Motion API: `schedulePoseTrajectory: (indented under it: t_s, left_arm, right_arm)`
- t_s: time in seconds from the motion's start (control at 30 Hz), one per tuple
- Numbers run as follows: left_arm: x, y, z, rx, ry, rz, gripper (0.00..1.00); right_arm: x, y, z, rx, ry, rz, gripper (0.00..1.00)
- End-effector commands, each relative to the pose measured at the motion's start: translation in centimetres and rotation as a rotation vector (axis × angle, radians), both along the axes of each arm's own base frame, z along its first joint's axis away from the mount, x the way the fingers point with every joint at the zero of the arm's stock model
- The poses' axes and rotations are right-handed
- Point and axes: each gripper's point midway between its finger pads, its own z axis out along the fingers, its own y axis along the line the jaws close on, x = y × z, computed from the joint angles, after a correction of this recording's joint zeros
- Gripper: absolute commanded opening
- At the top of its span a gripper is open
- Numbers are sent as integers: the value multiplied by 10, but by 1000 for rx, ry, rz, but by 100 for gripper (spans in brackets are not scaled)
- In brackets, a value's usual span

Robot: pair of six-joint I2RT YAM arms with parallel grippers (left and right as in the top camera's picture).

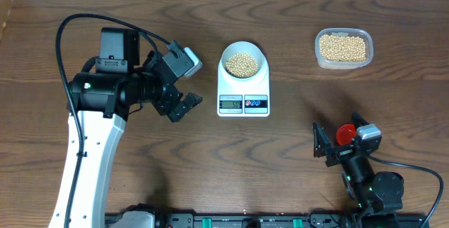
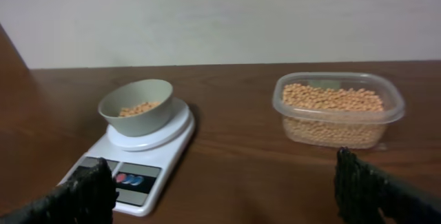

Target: Scoop item into bowl and weigh 50g on scale

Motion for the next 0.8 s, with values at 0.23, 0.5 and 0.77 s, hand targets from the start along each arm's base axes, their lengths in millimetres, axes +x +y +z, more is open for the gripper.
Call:
schedulePoseTrajectory:
  t_s: [0.23, 0.5, 0.77]
  left_arm:
    - [1, -2, 8, -13, -18, -10, 98]
    - [1, -2, 8, -13, -19, -10, 98]
    - [1, -2, 8, -13, -19, -10, 98]
  right_arm:
    - [0, -2, -2, -94, -22, -12, 99]
    - [0, -1, -2, -94, -23, -8, 99]
    - [0, -2, -2, -104, -25, -8, 99]
